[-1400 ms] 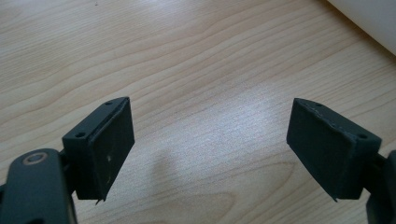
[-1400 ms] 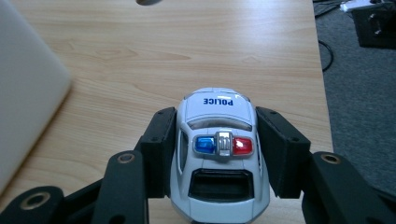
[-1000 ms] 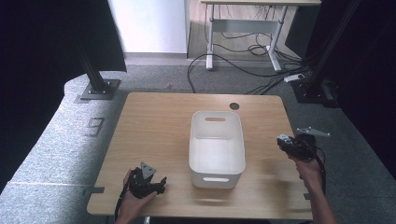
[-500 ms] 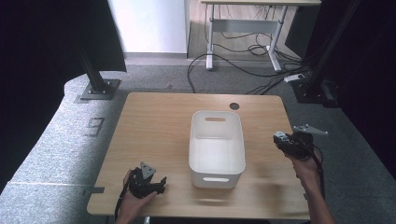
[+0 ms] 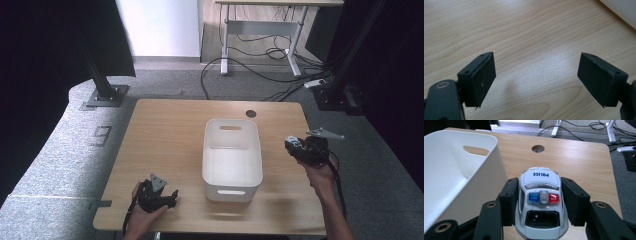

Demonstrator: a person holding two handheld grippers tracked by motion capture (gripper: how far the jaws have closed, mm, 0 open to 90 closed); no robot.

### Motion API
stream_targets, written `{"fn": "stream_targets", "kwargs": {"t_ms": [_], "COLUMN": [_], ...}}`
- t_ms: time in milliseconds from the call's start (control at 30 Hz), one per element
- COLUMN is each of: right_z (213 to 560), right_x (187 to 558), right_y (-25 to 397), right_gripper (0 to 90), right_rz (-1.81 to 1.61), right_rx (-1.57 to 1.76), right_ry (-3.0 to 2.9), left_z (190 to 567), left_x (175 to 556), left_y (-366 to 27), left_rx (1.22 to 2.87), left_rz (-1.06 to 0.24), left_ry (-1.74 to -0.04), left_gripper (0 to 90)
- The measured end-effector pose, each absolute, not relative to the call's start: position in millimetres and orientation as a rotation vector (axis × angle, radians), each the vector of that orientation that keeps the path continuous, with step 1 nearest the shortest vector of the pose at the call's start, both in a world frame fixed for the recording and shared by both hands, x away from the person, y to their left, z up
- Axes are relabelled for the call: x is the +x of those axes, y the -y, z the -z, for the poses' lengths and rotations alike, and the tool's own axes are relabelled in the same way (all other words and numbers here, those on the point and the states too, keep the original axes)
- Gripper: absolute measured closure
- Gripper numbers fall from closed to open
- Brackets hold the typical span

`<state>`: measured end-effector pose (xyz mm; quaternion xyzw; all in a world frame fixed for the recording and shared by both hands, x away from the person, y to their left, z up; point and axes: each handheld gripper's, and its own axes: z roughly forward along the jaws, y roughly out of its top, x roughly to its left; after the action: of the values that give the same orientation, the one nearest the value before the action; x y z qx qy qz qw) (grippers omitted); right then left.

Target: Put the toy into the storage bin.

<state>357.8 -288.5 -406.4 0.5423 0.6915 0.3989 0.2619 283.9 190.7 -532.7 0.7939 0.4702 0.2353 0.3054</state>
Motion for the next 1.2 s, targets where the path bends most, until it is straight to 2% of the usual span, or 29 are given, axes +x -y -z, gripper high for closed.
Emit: {"fn": "stream_targets", "kwargs": {"t_ms": [1200], "right_z": [385], "right_x": [360], "right_y": [245], "right_gripper": [50.2], "right_rz": [-1.108], "right_rx": [1.377], "right_ry": [-1.914], "left_z": [532], "left_x": [284], "left_y": [-192], "left_rx": [2.094], "left_rz": [-0.625], "left_ry": [-1.247], "left_gripper": [15.1]}}
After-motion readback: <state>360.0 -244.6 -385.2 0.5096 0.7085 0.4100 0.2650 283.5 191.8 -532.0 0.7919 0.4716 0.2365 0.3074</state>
